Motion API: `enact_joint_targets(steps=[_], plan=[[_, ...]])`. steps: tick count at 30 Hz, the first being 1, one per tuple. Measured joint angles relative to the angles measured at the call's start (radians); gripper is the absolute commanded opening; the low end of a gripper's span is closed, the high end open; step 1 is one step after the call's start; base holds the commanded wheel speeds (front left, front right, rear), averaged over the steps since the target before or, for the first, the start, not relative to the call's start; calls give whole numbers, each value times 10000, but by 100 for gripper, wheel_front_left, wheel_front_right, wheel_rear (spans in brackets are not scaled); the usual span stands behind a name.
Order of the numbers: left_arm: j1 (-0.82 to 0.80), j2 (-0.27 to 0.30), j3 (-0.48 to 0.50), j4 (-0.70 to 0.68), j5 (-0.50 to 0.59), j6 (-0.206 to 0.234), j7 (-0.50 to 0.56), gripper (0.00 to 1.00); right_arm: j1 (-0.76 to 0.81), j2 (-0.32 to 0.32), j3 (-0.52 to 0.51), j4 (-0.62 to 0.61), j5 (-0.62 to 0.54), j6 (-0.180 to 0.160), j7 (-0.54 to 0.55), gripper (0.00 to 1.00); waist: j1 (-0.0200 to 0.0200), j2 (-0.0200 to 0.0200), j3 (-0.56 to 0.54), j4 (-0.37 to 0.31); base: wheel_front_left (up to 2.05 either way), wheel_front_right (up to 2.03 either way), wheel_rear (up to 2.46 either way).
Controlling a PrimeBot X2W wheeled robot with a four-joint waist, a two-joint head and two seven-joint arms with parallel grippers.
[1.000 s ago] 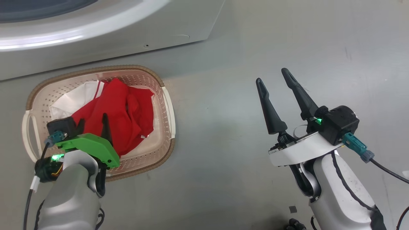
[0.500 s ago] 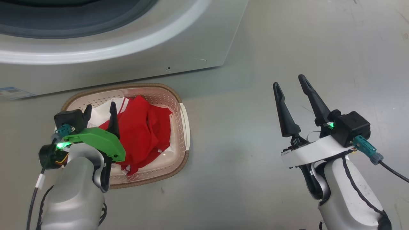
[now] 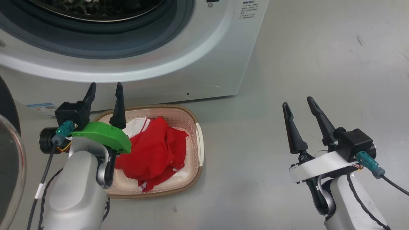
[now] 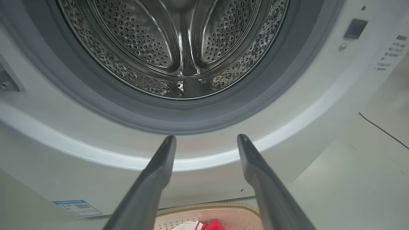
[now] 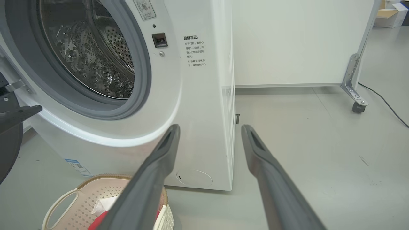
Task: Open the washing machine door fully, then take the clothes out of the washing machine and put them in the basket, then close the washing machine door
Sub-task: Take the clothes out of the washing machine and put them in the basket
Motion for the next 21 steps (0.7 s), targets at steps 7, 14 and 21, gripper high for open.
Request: enact_joint_targets(steps=[7, 14, 21], plan=[[822, 2, -6, -1074, 380, 8, -29, 100, 357, 6, -42, 94, -73, -25, 0, 100, 0, 0, -692, 233, 0, 0, 0], [1861, 4, -63, -1733, 546, 104, -29, 100, 860, 15, -127, 121, -159, -161, 0, 100, 0, 0, -1381, 376, 0, 0, 0], [2821, 17, -316, -2265, 596, 188, -29, 100, 1429, 35, -228, 94, -163, -305, 0, 100, 0, 0, -1963, 512, 0, 0, 0]])
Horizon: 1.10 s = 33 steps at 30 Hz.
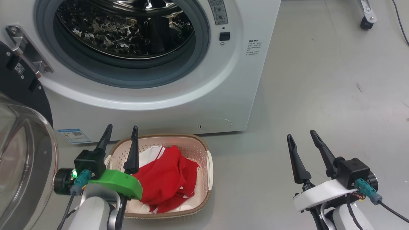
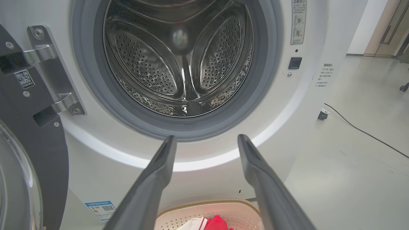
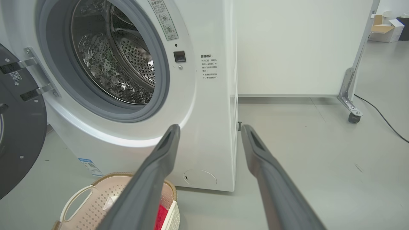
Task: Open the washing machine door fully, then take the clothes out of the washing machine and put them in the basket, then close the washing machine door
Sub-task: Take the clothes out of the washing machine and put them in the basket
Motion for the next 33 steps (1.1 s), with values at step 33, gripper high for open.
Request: enact_joint_targets(steps=[33], plan=[[2690, 148, -399, -2048, 142, 522, 290, 100, 1407, 113, 56, -491, 0, -476, 0, 100, 0, 0, -1192, 482, 0, 0, 0]])
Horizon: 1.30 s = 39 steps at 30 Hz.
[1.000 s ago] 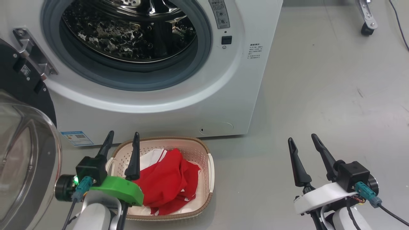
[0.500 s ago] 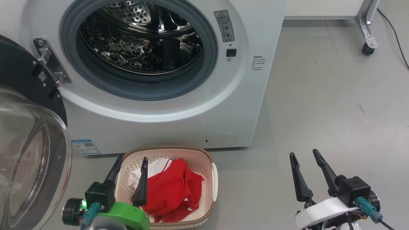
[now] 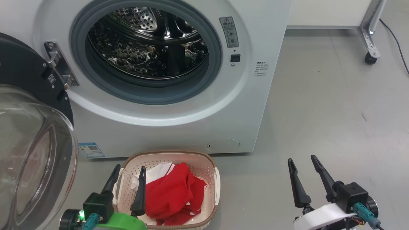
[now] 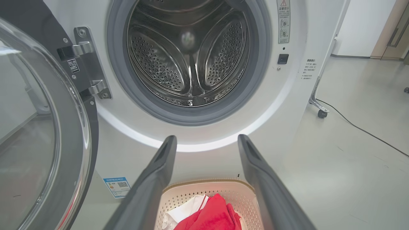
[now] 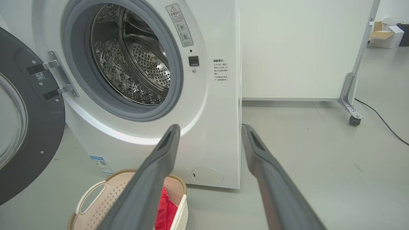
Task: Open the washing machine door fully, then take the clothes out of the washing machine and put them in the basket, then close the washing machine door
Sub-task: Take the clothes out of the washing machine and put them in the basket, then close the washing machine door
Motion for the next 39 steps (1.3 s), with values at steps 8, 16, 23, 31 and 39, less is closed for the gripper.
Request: enact_joint_targets(steps=[8, 16, 23, 31, 39], plan=[[244, 69, -10, -378, 13, 15, 263, 100, 20, 2, 54, -71, 0, -71, 0, 100, 0, 0, -55, -20, 0, 0, 0], [342, 176, -54, -750, 132, 128, 462, 100, 202, 4, 86, -105, 0, -88, 0, 100, 0, 0, -50, -7, 0, 0, 0], [471, 245, -88, -978, 295, 190, 637, 100, 203, 6, 111, -136, 0, -96, 0, 100, 0, 0, -67, -2, 0, 0, 0], [558, 255, -188, -1208, 320, 194, 819, 100, 203, 8, 123, -161, -2, -169, 0, 100, 0, 0, -107, -10, -5, 14, -9], [686, 297, -207, -1363, 370, 280, 1001, 100, 203, 12, 144, -165, -2, -173, 0, 100, 0, 0, -146, 6, -21, 55, -34]])
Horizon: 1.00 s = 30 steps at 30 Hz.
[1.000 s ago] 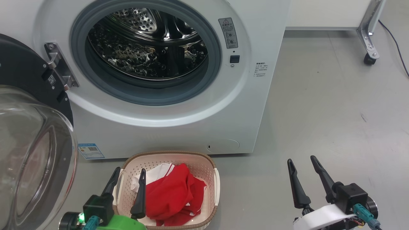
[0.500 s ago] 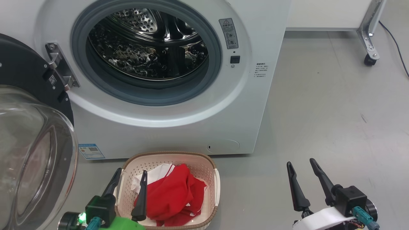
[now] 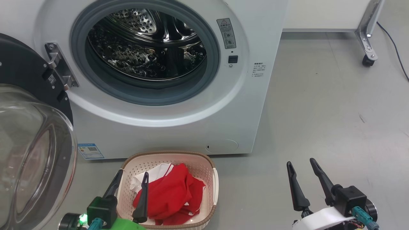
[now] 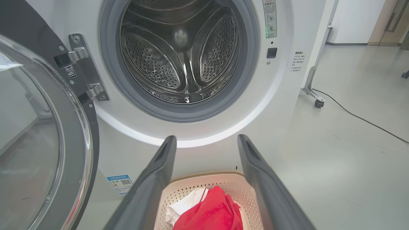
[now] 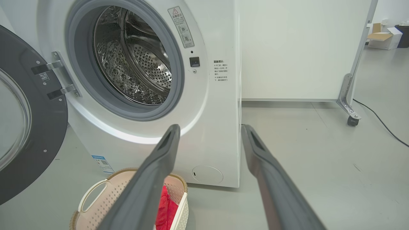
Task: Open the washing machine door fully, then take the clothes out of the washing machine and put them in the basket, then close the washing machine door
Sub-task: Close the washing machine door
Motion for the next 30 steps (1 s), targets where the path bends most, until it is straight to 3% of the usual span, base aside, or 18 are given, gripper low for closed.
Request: enact_joint_targets(steps=[30], plan=[[213, 59, -27, -579, 65, 31, 267, 100, 0, 4, 82, -2, 2, -86, 0, 100, 0, 0, -1, -34, -62, 79, -16]])
